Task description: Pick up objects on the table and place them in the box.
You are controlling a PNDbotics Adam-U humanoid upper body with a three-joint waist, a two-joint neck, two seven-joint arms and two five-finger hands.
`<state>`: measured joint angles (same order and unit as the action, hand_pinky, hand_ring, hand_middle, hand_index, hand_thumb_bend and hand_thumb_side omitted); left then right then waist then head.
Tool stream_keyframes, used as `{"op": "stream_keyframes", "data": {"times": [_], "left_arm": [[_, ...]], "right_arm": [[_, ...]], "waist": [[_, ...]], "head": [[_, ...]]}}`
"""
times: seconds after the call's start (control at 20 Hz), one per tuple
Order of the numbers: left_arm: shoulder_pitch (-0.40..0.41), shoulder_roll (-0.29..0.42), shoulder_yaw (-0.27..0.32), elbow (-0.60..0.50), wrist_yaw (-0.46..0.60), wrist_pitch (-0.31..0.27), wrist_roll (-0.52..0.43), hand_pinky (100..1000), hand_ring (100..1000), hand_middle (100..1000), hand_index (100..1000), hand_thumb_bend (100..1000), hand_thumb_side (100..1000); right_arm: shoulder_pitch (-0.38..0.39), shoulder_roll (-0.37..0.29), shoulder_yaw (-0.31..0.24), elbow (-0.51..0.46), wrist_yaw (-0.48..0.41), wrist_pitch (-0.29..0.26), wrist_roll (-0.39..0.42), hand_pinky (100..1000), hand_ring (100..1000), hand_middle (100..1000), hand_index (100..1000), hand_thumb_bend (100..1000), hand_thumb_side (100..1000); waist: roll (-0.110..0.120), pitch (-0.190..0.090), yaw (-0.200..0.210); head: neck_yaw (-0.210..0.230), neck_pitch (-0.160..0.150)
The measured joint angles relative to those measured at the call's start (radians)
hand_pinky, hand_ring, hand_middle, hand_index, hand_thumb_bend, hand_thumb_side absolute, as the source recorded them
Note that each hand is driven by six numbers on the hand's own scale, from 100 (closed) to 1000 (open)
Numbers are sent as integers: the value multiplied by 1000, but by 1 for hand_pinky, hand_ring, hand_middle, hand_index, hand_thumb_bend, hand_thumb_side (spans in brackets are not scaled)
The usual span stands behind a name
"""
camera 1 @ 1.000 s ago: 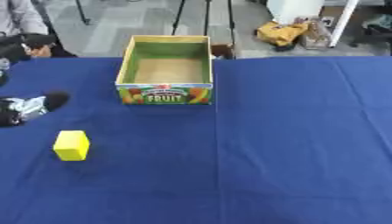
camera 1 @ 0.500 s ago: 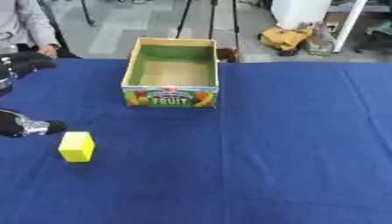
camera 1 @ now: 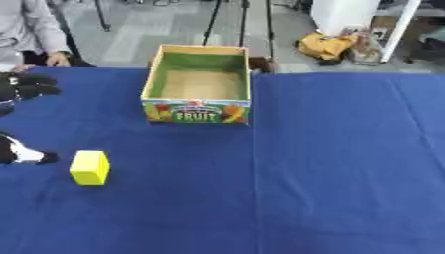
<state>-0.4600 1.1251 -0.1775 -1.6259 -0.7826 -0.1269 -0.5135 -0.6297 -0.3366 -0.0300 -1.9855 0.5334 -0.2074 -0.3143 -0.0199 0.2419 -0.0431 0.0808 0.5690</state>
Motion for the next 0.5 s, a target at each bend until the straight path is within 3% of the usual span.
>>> {"op": "stream_keyframes", "data": {"times": [0.5], "left_arm": [[-158, -74, -123, 180, -56, -104, -144, 824, 941, 987, 1000, 659, 671]], "right_arm": [[-4, 8, 6, 0, -8, -1, 9, 766, 855, 757, 872, 100, 966]], "waist": [[-6, 5, -6]], "head": [[16, 0]]}}
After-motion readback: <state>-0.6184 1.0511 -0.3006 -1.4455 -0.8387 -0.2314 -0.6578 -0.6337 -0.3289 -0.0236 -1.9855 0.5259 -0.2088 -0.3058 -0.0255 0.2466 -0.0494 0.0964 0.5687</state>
